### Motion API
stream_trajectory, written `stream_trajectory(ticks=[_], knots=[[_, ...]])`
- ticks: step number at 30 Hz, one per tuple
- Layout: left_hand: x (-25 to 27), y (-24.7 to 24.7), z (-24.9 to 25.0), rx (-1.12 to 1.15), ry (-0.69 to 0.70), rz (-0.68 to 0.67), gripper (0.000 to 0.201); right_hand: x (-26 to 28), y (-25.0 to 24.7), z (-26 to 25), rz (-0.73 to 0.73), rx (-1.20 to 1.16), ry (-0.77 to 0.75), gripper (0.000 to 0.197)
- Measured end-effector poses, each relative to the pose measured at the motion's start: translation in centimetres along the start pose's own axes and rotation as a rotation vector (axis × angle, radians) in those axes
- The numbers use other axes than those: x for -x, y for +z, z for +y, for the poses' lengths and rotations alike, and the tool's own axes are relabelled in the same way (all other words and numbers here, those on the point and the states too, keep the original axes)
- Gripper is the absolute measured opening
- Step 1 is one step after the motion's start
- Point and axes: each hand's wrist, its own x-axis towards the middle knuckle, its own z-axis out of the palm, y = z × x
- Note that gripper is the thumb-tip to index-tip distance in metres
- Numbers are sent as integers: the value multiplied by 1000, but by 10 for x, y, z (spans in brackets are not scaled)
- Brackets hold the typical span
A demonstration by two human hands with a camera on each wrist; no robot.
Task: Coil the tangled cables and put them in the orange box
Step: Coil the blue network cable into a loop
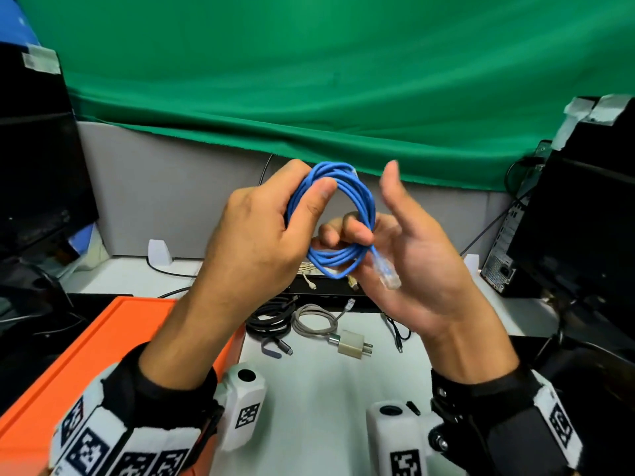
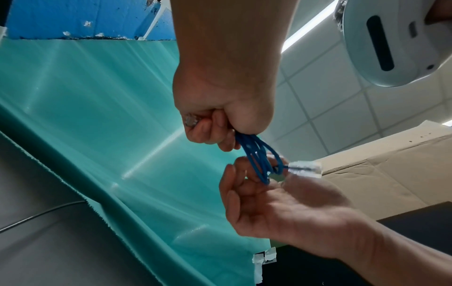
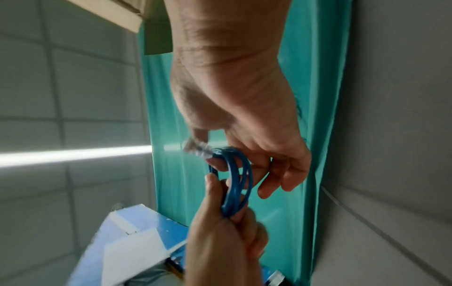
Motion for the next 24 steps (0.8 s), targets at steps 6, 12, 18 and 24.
stream_trajectory(ticks=[6,12,18,24], knots=[[-1,2,-2,7,-3,-25,34,2,-13,2,128,569,-131,43],[-1,2,-2,237,-63,-89,12,14,-7,-10,66,481,-106,34],[3,-5,-5,315,109,-368,56,16,-16,-18,125,595,-152,41],[2,3,-11,223,167,-319,27,15,-15,-17,145,623,-162,41]])
